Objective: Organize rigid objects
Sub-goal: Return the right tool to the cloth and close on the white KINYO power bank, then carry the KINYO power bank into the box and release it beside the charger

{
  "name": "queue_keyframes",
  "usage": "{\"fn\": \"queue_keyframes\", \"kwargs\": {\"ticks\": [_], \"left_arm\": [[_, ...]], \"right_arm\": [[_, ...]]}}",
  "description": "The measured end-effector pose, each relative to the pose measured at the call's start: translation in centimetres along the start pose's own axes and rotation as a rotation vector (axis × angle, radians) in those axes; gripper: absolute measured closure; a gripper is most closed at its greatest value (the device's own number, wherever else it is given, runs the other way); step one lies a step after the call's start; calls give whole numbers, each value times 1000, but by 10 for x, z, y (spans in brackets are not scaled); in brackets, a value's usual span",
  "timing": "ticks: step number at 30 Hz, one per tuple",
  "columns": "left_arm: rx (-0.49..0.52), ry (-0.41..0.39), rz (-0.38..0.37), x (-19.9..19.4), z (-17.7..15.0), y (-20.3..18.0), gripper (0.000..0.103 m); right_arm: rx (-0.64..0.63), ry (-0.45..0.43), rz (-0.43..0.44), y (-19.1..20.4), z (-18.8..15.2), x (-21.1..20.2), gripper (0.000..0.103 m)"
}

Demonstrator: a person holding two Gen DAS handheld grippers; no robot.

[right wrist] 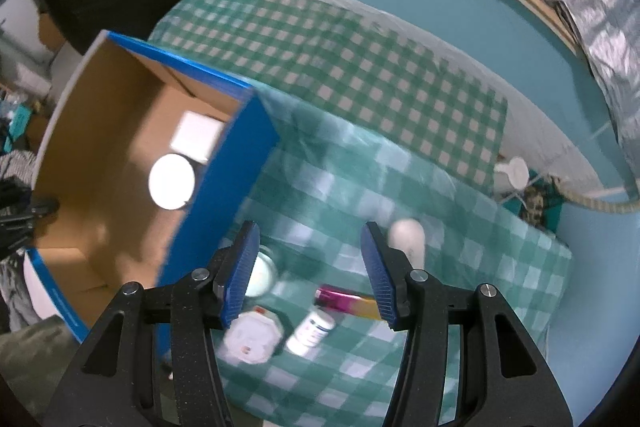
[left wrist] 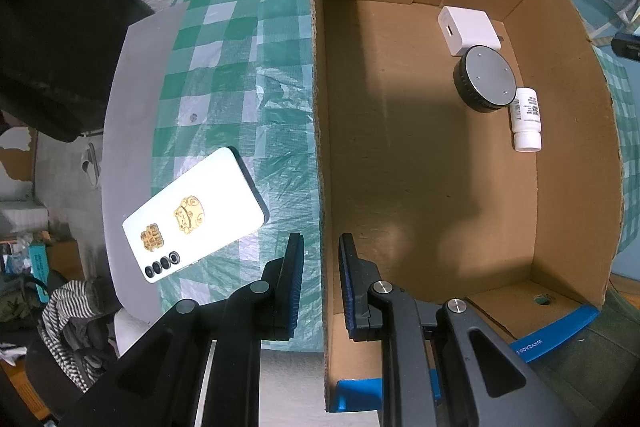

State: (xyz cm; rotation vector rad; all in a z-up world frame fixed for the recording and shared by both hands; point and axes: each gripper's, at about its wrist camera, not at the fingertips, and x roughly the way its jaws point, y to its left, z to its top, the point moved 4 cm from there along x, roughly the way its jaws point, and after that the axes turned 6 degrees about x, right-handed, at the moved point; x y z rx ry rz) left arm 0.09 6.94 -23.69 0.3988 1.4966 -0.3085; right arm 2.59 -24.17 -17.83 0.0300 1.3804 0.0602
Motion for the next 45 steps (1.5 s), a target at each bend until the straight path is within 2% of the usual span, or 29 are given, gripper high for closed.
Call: {"fn": "queue_keyframes", "kwargs": {"ticks": [15, 21, 27, 32, 37, 39, 43, 45], "left_arm": [[-6, 7, 4, 1, 0, -2, 86], [-6, 11, 6, 1, -1, -2, 86], [-13, 12, 7, 1, 0, -3, 86], [-22, 12, 7, 1, 0, -3, 86], [-28, 17, 9, 2, -2, -1, 86], [-30, 18, 9, 3, -2, -1, 86], [-32, 20, 10, 4, -2, 1, 86], [-31, 19, 9, 4, -2, 1, 86]], "right_arm": [[135, 48, -43, -80, -20, 42, 47], [157, 66, -57, -100, -24, 62, 47], [143, 89, -37, -98, -28, 82, 47], [96, 120, -69, -90, -31, 97, 47], [121, 116, -66, -91, -30, 104, 47], [126, 115, -68, -91, -29, 104, 49], [126, 100, -69, -88, -26, 102, 65], [122, 102, -72, -87, -26, 103, 66]]}}
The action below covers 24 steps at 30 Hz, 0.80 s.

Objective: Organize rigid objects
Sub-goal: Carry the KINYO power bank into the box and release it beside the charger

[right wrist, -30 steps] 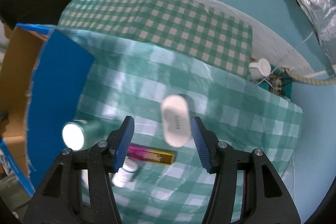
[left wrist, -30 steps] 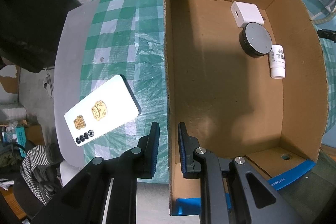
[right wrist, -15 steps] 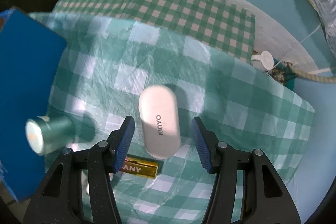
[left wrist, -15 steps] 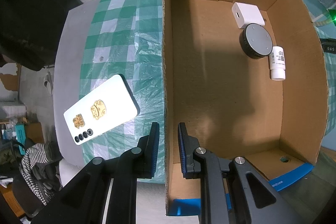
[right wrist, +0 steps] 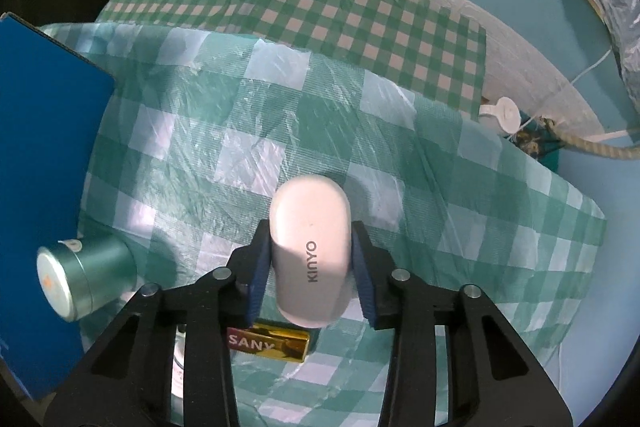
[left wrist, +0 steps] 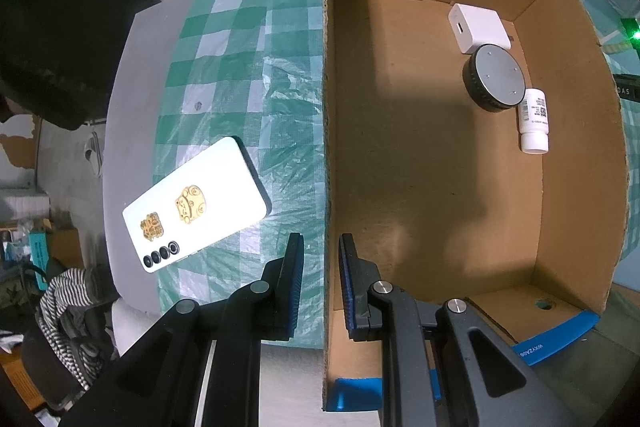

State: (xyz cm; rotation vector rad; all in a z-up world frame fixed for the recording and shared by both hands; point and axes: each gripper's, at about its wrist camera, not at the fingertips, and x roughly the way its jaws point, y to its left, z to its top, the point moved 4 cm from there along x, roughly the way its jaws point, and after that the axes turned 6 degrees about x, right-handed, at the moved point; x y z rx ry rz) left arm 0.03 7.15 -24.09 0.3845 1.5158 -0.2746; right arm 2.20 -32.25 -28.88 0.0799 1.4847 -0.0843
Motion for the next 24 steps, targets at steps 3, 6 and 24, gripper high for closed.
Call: {"fn": "queue_keyframes", "kwargs": {"ticks": [3, 6, 24], "left_arm": [[1, -1, -1, 0, 0, 0, 86], [2, -1, -3, 0, 1, 0, 86], [19, -8, -7, 1, 2, -3, 86]], "right_arm": [[-2, 6, -3, 1, 0, 1, 66], [-1, 19, -5, 3, -1, 2, 66], [-5, -9, 40, 30, -5, -42, 66]]}}
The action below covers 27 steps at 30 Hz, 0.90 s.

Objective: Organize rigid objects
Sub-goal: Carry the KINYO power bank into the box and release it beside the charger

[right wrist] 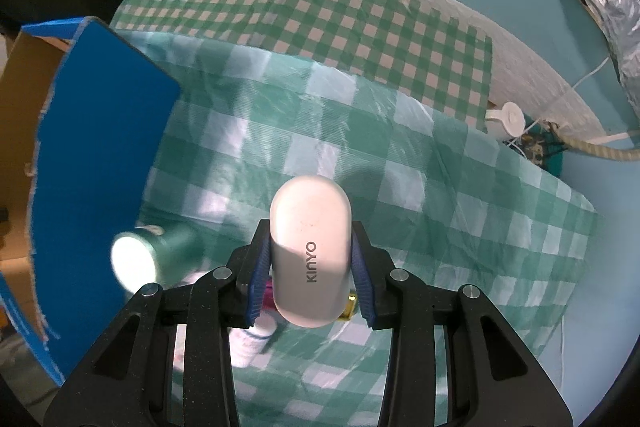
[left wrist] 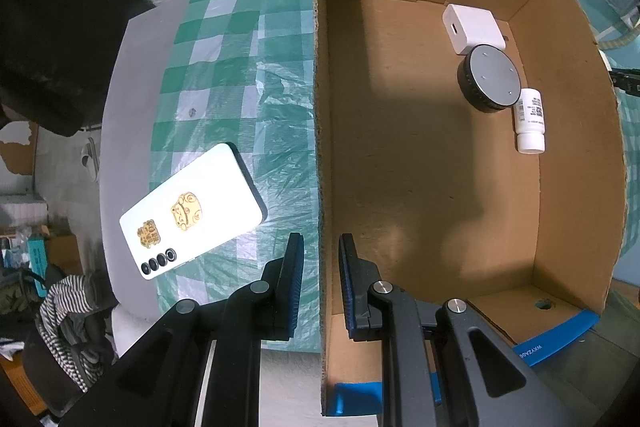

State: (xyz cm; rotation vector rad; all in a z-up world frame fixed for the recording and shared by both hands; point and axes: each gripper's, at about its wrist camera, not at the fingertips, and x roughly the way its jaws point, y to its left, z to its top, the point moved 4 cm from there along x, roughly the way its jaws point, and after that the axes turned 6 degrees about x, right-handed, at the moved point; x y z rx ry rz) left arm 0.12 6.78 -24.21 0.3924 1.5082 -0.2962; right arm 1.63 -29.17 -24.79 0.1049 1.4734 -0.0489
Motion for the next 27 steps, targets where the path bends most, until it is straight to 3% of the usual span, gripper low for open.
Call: {"fn": "queue_keyframes", "kwargs": {"ticks": [27], "left_arm": [[0, -9, -3, -2, -1, -1, 86]], "right_arm": [[-186, -88, 104, 107, 15, -76, 66]]}}
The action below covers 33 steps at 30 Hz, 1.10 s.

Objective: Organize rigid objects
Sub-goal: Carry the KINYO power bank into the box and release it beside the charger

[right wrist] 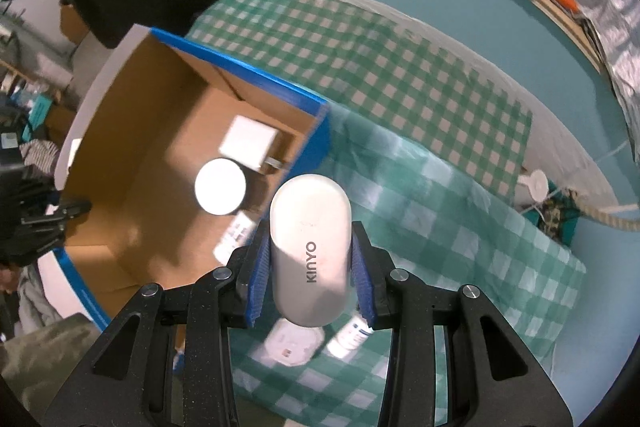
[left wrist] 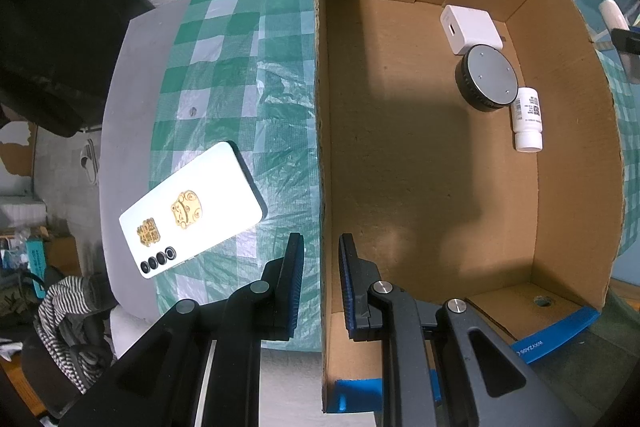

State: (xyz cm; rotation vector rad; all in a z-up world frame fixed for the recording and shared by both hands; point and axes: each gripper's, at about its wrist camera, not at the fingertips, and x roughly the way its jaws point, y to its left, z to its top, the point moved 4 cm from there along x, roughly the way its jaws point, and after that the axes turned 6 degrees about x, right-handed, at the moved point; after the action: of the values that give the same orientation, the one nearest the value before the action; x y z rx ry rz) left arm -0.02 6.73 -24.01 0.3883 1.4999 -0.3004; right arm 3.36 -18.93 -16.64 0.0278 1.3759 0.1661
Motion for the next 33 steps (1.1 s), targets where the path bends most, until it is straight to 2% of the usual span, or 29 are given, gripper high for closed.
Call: {"fn": "queue_keyframes", "kwargs": {"ticks": [15, 33], "left_arm": [[4, 0, 0, -1, -1, 2, 86], [1, 8, -3, 1, -4, 4, 86]], "right_arm": [[-88, 15, 17, 49, 20, 16, 66], [-110, 50, 5, 64, 24, 44, 66]]}}
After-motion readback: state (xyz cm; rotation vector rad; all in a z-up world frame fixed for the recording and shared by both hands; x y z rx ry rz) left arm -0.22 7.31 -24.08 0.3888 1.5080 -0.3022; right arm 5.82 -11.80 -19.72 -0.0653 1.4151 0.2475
